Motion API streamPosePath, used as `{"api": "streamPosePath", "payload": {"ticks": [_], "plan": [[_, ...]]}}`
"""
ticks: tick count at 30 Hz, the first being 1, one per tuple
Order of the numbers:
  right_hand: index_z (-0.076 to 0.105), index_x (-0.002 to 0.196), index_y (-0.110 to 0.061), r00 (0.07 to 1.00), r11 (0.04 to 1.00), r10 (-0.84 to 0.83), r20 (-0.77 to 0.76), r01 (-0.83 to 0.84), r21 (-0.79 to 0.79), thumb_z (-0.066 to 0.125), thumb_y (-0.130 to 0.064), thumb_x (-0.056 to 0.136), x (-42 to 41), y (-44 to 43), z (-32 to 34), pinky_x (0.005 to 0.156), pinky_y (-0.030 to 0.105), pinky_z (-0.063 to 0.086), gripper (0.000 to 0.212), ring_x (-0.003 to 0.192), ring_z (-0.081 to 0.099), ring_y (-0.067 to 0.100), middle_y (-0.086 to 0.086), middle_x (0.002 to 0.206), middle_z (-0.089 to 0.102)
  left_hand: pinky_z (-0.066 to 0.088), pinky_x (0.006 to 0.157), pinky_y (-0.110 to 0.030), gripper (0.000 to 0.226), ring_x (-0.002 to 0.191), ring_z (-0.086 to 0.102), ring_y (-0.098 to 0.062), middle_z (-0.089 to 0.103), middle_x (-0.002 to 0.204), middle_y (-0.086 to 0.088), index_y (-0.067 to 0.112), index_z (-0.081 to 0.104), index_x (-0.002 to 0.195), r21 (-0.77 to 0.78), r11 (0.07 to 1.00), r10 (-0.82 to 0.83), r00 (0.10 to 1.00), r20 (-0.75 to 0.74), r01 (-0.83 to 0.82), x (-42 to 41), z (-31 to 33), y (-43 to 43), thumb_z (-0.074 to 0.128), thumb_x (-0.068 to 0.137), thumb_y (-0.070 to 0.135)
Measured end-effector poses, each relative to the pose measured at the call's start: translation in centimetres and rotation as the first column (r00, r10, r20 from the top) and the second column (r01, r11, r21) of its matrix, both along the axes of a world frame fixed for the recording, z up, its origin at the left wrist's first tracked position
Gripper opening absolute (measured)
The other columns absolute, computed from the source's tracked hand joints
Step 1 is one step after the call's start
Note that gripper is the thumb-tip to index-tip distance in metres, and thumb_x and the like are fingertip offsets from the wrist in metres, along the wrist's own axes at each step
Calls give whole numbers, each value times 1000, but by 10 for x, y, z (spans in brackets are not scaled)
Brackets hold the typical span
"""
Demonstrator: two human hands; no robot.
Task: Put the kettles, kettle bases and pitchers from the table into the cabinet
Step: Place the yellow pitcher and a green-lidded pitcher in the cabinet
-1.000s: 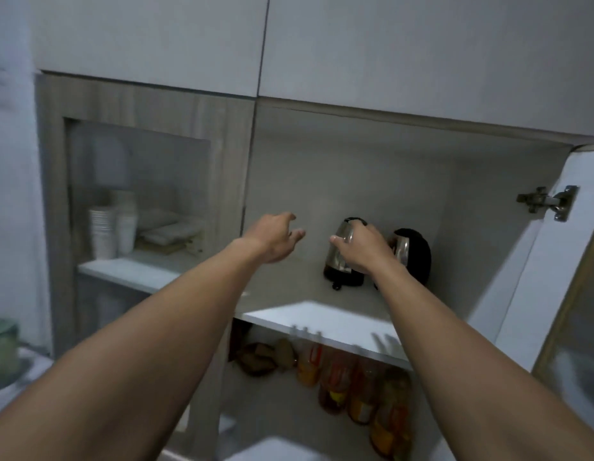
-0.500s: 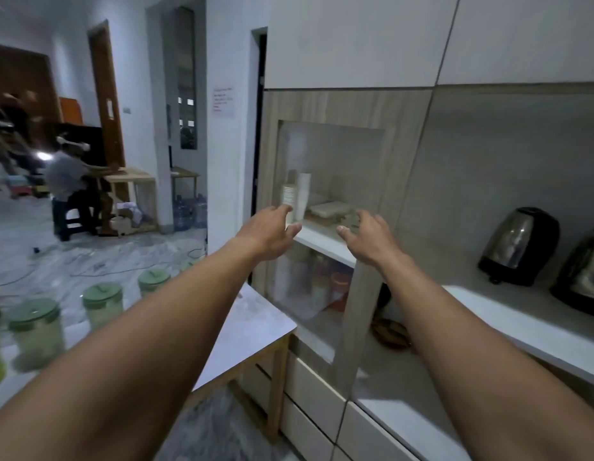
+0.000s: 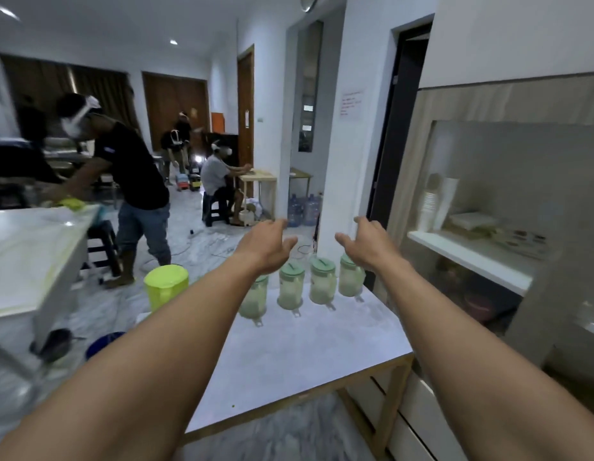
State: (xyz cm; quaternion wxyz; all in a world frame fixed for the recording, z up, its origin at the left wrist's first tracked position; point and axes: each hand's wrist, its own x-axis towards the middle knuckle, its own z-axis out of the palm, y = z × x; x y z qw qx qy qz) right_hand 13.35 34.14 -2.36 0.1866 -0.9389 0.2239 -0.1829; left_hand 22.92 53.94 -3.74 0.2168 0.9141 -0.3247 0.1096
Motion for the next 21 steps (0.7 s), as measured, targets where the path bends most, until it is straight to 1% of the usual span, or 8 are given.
{"api": "streamPosePath", "payload": {"ticks": [2,6,10,12,17,21], "plan": [[34,154,-12,999,999,34,0,-34,16,52,-53,100,26,26,-7,109,51,42,69,138,43,38,17,153,41,39,108,-45,59,136,42,-33,44,150,-15,13,35,150,5,999,32,999,-12,-31,19,-9,29,42,102,45],[31,155,-13,996,995,91,-12,-90,32,51,-54,100,78,75,-21,109,52,43,72,138,44,40,19,154,40,37,110,-46,59,140,38,-31,40,154,-11,14,36,150,-2,997,82,996,-37,-82,59,-28,82,43,101,46],[30,156,-11,989,988,145,-30,-143,60,51,-54,100,119,114,-39,111,52,41,73,140,41,40,20,155,39,39,106,-49,58,136,41,-35,46,148,-14,16,38,149,19,987,158,985,-64,-157,92,-48,126,42,101,47],[30,156,-11,985,984,168,-45,-165,68,51,-52,101,135,130,-49,112,52,40,72,141,40,40,20,156,38,39,106,-52,57,136,40,-36,46,147,-14,17,38,148,30,980,201,976,-82,-199,104,-59,146,42,100,48],[33,154,-12,968,968,243,-64,-238,79,51,-50,101,181,168,-76,108,49,42,68,140,41,38,19,154,41,38,107,-50,58,136,39,-35,45,147,-13,18,38,148,-1,958,283,953,-110,-285,138,-88,180,44,99,47],[34,154,-14,944,942,320,-85,-307,134,54,-48,100,215,187,-110,106,47,43,67,136,45,37,18,151,43,37,107,-49,55,135,37,-37,43,147,-14,18,38,147,-48,931,344,915,-213,-361,164,-122,194,47,99,44]]}}
